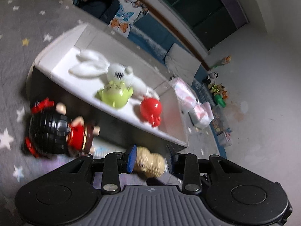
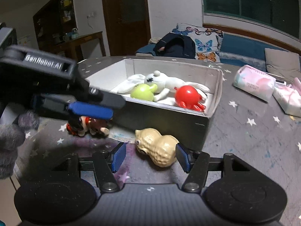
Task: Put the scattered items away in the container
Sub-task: 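Move the right gripper to the tan peanut toy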
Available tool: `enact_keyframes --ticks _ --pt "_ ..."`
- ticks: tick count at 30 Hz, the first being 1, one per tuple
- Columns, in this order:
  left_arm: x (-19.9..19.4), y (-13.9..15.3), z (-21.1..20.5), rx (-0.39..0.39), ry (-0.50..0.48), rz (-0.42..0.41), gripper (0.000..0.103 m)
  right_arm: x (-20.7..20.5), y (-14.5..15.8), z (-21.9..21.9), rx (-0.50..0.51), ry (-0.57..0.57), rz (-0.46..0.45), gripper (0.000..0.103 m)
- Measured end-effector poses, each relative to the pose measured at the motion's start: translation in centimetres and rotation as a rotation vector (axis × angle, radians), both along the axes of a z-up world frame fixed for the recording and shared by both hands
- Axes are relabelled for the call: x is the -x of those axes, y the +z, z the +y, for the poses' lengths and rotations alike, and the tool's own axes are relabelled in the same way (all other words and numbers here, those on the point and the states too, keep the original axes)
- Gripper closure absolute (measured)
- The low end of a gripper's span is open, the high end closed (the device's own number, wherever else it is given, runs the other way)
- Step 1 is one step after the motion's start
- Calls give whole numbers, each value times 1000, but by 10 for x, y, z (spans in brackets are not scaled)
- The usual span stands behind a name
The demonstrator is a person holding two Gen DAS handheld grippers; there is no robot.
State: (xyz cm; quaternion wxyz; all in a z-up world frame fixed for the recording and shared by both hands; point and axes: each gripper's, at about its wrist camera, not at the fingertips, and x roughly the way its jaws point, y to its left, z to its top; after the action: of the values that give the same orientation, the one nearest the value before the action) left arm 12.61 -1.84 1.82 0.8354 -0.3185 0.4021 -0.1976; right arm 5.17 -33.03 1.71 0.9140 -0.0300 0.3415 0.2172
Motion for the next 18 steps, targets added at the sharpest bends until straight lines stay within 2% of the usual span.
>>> enact_keyframes --ticks 4,18 --pt "0 -7 -4 -4 -6 18 67 -4 -4 -5 -15 -22 14 40" --pt "-11 -28 -16 -15 27 68 67 -19 -17 -3 -37 -26 34 40"
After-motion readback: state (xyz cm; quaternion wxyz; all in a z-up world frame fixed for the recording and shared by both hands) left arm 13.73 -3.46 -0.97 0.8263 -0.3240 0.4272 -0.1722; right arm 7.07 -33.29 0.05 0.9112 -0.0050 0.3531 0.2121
